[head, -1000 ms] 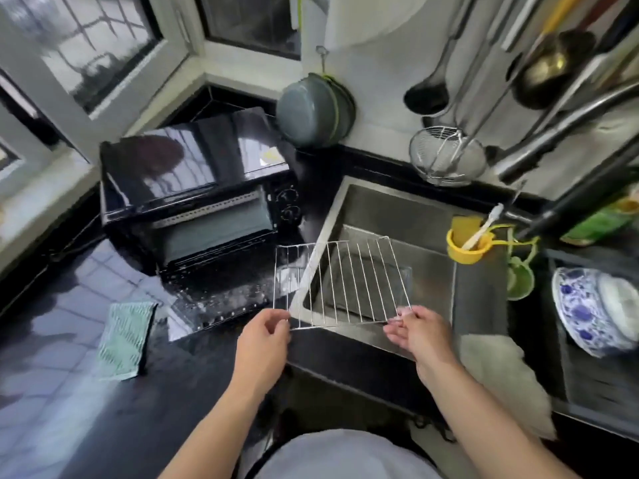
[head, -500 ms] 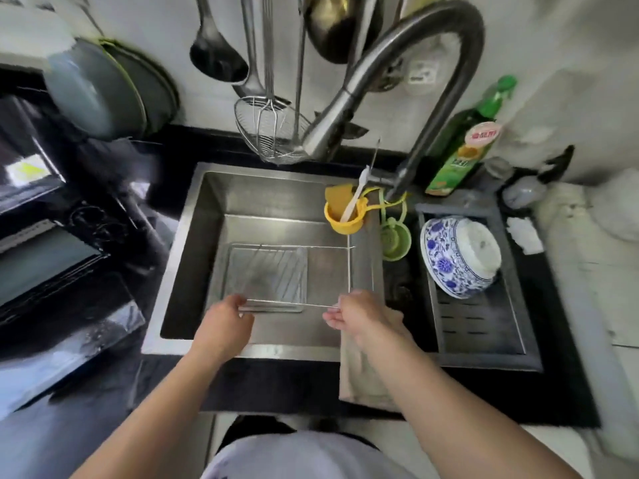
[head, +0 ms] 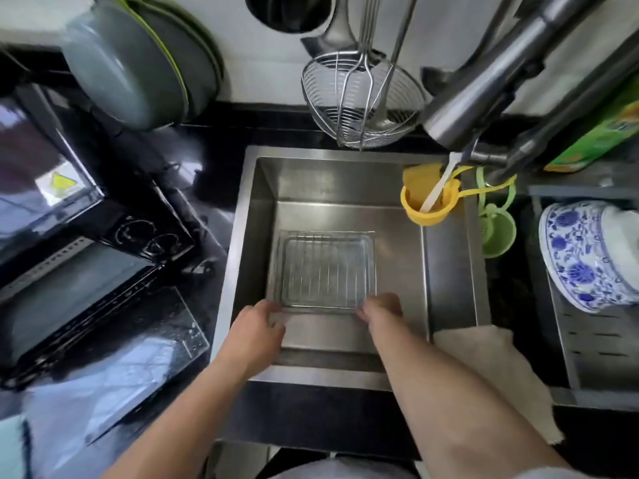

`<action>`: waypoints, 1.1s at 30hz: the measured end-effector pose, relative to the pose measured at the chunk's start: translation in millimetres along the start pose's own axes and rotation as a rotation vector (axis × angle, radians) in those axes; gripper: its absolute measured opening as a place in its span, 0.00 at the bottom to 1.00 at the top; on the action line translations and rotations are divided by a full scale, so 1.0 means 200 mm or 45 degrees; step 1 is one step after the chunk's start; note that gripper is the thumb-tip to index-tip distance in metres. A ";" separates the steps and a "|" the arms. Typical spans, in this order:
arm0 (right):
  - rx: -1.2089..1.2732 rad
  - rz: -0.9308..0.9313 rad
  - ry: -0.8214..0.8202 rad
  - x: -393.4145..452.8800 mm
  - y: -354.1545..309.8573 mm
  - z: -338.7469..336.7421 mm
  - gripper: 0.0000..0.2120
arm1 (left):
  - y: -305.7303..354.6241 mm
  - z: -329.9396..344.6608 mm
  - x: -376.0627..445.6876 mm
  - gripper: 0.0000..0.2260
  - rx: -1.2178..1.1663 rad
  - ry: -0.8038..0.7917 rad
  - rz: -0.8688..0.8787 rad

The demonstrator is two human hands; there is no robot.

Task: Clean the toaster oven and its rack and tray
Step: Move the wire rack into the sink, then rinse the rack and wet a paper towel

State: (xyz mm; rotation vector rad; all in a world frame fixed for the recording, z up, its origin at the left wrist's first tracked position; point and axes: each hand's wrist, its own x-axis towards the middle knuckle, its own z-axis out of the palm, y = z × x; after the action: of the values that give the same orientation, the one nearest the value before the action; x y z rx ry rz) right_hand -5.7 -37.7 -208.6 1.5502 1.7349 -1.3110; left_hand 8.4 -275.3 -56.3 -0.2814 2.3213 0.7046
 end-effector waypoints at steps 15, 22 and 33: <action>0.238 -0.502 -0.289 -0.66 -0.21 -0.81 0.10 | 0.61 0.12 -0.11 0.08 -0.332 -0.315 0.179; 0.528 -0.659 0.313 -0.52 -0.04 -1.78 0.14 | 1.29 0.40 -0.32 0.06 -0.470 -0.513 0.393; -0.836 -0.988 0.615 0.37 -0.33 -2.58 0.17 | 1.81 0.86 -0.53 0.06 -0.706 -0.369 0.213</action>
State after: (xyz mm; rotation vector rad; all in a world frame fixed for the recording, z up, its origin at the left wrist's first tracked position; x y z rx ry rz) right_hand 40.0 451.4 -23.9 0.8571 2.8695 -0.4980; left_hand 44.4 122.2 57.4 -0.2125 1.8539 1.3761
